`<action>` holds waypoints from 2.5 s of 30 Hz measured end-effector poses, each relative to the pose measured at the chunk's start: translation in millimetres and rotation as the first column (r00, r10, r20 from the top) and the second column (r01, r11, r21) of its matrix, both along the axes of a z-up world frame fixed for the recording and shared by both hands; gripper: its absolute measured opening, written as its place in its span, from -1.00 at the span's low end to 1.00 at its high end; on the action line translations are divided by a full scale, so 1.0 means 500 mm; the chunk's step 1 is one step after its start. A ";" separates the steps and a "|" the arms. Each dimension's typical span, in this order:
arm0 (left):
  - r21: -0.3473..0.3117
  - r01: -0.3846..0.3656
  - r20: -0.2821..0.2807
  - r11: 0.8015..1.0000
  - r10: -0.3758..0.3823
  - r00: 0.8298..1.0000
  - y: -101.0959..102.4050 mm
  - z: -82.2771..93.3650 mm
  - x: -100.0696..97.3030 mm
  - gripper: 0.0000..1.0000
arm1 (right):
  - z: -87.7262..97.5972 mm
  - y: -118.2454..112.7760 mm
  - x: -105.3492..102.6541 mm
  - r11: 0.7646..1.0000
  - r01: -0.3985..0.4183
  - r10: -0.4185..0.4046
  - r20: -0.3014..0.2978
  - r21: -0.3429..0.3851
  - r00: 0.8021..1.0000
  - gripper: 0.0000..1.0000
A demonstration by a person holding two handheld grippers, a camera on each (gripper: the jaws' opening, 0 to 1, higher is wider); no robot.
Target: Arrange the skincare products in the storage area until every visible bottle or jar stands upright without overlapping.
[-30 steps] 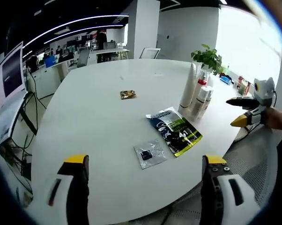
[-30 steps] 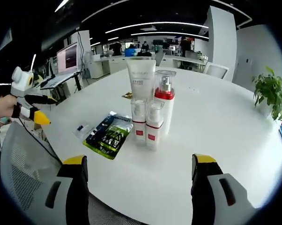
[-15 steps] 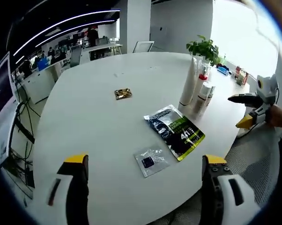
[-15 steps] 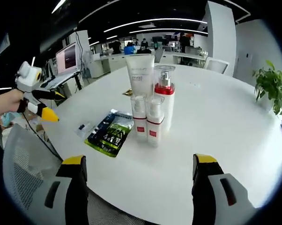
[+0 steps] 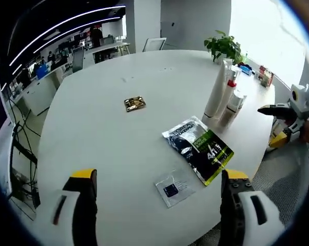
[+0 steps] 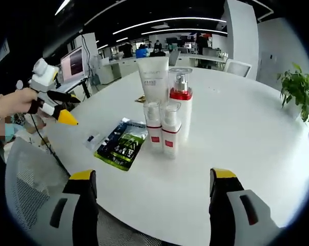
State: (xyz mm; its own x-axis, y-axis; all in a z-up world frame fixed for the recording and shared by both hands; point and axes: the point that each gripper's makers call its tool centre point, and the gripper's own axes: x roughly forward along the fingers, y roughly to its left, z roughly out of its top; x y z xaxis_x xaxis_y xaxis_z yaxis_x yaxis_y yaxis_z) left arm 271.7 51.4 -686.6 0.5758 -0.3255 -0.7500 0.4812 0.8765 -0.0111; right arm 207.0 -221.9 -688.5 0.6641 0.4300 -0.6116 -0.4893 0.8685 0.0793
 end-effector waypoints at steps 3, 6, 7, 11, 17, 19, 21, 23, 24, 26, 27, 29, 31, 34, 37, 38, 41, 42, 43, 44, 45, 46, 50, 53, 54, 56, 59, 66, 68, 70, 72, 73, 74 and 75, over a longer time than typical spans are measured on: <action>0.015 0.013 -0.015 1.000 -0.013 1.000 -0.001 -0.004 0.010 0.98 | -0.001 -0.002 0.001 1.000 0.006 -0.006 0.000 0.000 1.000 0.83; 0.023 0.019 -0.024 1.000 -0.018 1.000 -0.001 -0.009 0.030 0.98 | -0.002 -0.004 0.000 1.000 0.012 -0.012 -0.004 0.003 1.000 0.82; 0.024 0.021 -0.024 0.999 -0.020 1.000 -0.003 -0.008 0.035 0.98 | -0.003 -0.005 0.000 1.000 0.014 -0.014 -0.004 0.002 1.000 0.82; 0.033 0.032 -0.035 0.999 -0.031 0.999 -0.008 -0.011 0.060 0.98 | -0.004 -0.006 0.000 1.000 0.016 -0.016 -0.006 0.001 1.000 0.82; 0.054 0.087 -0.061 0.995 -0.083 0.995 -0.020 -0.023 0.099 0.98 | -0.005 -0.010 0.001 1.000 0.026 -0.026 -0.010 0.003 1.000 0.82; 0.063 0.097 -0.065 0.993 -0.093 0.993 -0.023 -0.023 0.114 0.98 | -0.004 -0.014 0.003 0.999 0.038 -0.038 -0.008 0.010 0.999 0.82; 0.067 0.093 -0.069 0.993 -0.089 0.994 -0.023 -0.025 0.134 0.98 | -0.006 -0.016 0.002 0.999 0.045 -0.045 -0.014 0.009 0.999 0.82; 0.062 0.086 -0.076 0.994 -0.082 0.994 -0.026 -0.027 0.146 0.98 | -0.006 -0.018 0.004 0.999 0.049 -0.049 -0.016 0.013 0.999 0.82; 0.060 0.082 -0.078 0.995 -0.077 0.994 -0.028 -0.028 0.151 0.98 | -0.006 -0.019 0.004 0.999 0.050 -0.050 -0.017 0.013 0.999 0.82; 0.056 0.077 -0.080 0.995 -0.072 0.994 -0.027 -0.030 0.168 0.98 | -0.009 -0.020 0.004 0.999 0.053 -0.053 -0.023 0.013 0.998 0.81; 0.057 0.074 -0.082 0.996 -0.070 0.994 -0.028 -0.031 0.174 0.98 | -0.011 -0.020 0.004 0.999 0.052 -0.052 -0.024 0.011 0.998 0.81; 0.060 0.073 -0.087 0.996 -0.067 0.994 -0.031 -0.035 0.190 0.98 | -0.012 -0.019 0.003 0.999 0.051 -0.051 -0.027 0.008 0.998 0.81; 0.063 0.066 -0.090 0.996 -0.060 0.994 -0.032 -0.039 0.208 0.98 | -0.013 -0.019 0.002 0.999 0.051 -0.051 -0.033 0.007 0.998 0.81; 0.066 0.047 -0.102 0.997 -0.040 0.994 -0.030 -0.041 0.229 0.98 | -0.015 -0.021 0.003 0.998 0.059 -0.059 -0.040 0.012 0.997 0.81; 0.064 0.046 -0.110 0.997 -0.039 0.993 -0.034 -0.043 0.250 0.98 | -0.014 -0.021 0.002 0.998 0.068 -0.068 -0.044 0.014 0.997 0.81; 0.067 0.051 -0.114 0.996 -0.043 0.993 -0.037 -0.044 0.257 0.98 | -0.013 -0.021 0.002 0.997 0.070 -0.069 -0.043 0.013 0.997 0.81; 0.076 0.062 -0.124 0.995 -0.053 0.991 -0.044 -0.050 0.274 0.98 | -0.015 -0.022 0.001 0.998 0.070 -0.069 -0.048 0.012 0.996 0.81; 0.080 0.063 -0.129 0.995 -0.052 0.990 -0.046 -0.051 0.276 0.98 | -0.015 -0.022 0.001 0.997 0.071 -0.070 -0.049 0.011 0.996 0.81; 0.084 0.058 -0.133 0.995 -0.047 0.990 -0.049 -0.052 0.279 0.98 | -0.015 -0.022 0.000 0.997 0.073 -0.072 -0.051 0.013 0.996 0.81; 0.085 0.056 -0.133 0.995 -0.044 0.990 -0.051 -0.051 0.283 0.98 | -0.015 -0.024 0.000 0.997 0.079 -0.078 -0.054 0.017 0.996 0.81; 0.084 0.043 -0.134 0.996 -0.032 0.990 -0.053 -0.052 0.292 0.98 | -0.016 -0.025 0.000 0.996 0.083 -0.082 -0.056 0.016 0.995 0.81; 0.084 0.037 -0.136 0.996 -0.026 0.990 -0.055 -0.053 0.299 0.98 | -0.017 -0.028 0.001 0.996 0.088 -0.087 -0.056 0.017 0.995 0.81; 0.091 0.025 -0.149 0.996 -0.011 0.989 -0.065 -0.064 0.347 0.98 | -0.016 -0.027 0.001 0.996 0.092 -0.090 -0.063 0.018 0.994 0.81; 0.096 0.000 -0.155 0.995 0.015 0.988 -0.069 -0.069 0.355 0.97 | -0.017 -0.024 -0.003 0.997 0.081 -0.080 -0.070 0.015 0.994 0.81; 0.098 -0.010 -0.159 0.995 0.025 0.987 -0.070 -0.073 0.357 0.96 | -0.017 -0.023 -0.003 0.997 0.078 -0.077 -0.072 0.016 0.994 0.81; 0.100 -0.020 -0.168 0.995 0.037 0.985 -0.074 -0.083 0.364 0.96 | -0.018 -0.021 -0.005 0.997 0.073 -0.071 -0.078 0.016 0.994 0.81; 0.106 -0.027 -0.176 0.994 0.046 0.983 -0.078 -0.092 0.374 0.93 | -0.020 -0.021 -0.006 0.997 0.071 -0.069 -0.084 0.015 0.994 0.81; 0.122 -0.043 -0.205 0.992 0.068 0.976 -0.081 -0.122 0.390 0.85 | -0.023 -0.022 -0.006 0.997 0.077 -0.075 -0.098 0.025 0.992 0.81; 0.109 -0.056 -0.220 0.992 0.079 0.972 -0.087 -0.127 0.391 0.80 | -0.023 -0.022 -0.007 0.997 0.078 -0.075 -0.099 0.027 0.992 0.81; 0.089 -0.091 -0.237 0.992 0.110 0.965 -0.089 -0.129 0.390 0.72 | -0.024 -0.024 -0.007 0.997 0.079 -0.076 -0.101 0.020 0.992 0.81; 0.073 -0.122 -0.241 0.990 0.137 0.961 -0.088 -0.132 0.397 0.69 | -0.025 -0.023 -0.007 0.997 0.079 -0.076 -0.103 0.022 0.992 0.81; 0.072 -0.134 -0.243 0.988 0.148 0.959 -0.087 -0.135 0.399 0.70 | -0.025 -0.023 -0.007 0.997 0.080 -0.077 -0.104 0.021 0.992 0.80; 0.075 -0.137 -0.244 0.988 0.152 0.958 -0.086 -0.137 0.401 0.70 | -0.026 -0.024 -0.008 0.997 0.080 -0.077 -0.106 0.020 0.991 0.80; 0.080 -0.141 -0.246 0.987 0.157 0.957 -0.086 -0.140 0.403 0.69 | -0.026 -0.024 -0.008 0.997 0.080 -0.078 -0.107 0.020 0.991 0.80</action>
